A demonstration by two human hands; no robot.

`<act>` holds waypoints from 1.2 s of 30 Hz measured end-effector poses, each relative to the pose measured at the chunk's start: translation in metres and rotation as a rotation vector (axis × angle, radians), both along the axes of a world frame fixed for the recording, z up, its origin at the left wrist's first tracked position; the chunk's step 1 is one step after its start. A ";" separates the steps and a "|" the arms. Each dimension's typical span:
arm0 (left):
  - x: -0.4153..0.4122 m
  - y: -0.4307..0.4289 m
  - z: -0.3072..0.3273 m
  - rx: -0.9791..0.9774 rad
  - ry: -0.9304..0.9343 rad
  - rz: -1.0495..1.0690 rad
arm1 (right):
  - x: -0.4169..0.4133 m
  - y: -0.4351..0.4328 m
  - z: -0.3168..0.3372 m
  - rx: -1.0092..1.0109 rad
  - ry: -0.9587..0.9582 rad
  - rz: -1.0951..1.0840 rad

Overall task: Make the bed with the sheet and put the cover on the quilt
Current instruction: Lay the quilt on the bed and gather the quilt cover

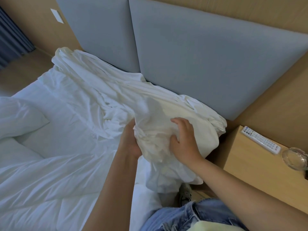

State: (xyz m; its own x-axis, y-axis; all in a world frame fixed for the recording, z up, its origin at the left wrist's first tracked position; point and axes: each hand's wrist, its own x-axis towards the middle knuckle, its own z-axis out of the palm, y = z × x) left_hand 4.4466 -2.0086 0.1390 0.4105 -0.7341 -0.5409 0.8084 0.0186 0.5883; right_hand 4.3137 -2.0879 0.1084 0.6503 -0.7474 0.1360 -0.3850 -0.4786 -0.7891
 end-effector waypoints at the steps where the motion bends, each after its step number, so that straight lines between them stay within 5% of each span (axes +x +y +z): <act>1: -0.003 0.004 0.004 -0.009 0.023 -0.050 | 0.001 -0.006 0.000 0.000 0.053 0.050; 6: -0.018 0.027 -0.001 0.159 0.068 -0.307 | 0.006 -0.015 -0.014 -0.045 0.429 0.317; 10: -0.011 0.035 -0.016 0.231 0.018 -0.253 | 0.006 -0.009 -0.011 -0.035 0.259 0.179; 16: -0.014 0.020 -0.014 0.149 0.097 -0.202 | 0.010 0.026 0.001 -0.163 0.093 0.377; 20: -0.011 0.009 -0.010 0.356 -0.103 -0.303 | 0.006 0.021 -0.006 -0.052 0.061 0.344; 22: -0.005 0.005 -0.010 0.331 -0.176 -0.184 | 0.003 0.016 -0.006 0.100 0.020 0.332; 25: 0.005 0.001 -0.005 0.066 0.000 0.045 | 0.001 0.005 -0.001 0.176 -0.034 0.139; 28: 0.001 0.015 -0.006 -0.151 0.084 -0.074 | 0.004 -0.007 0.003 0.124 0.090 0.146; 32: -0.006 0.035 -0.030 0.118 0.027 -0.311 | 0.008 -0.012 -0.008 0.022 0.393 0.380; 36: -0.005 0.037 -0.032 0.271 -0.042 -0.271 | 0.010 -0.008 -0.010 -0.021 0.244 0.249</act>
State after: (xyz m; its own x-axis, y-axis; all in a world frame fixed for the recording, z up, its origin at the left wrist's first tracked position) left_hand 4.4415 -1.9714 0.1067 0.2469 -0.6517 -0.7172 0.7375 -0.3537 0.5753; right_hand 4.3234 -2.0962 0.0986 0.8273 -0.5608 -0.0324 -0.4308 -0.5965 -0.6772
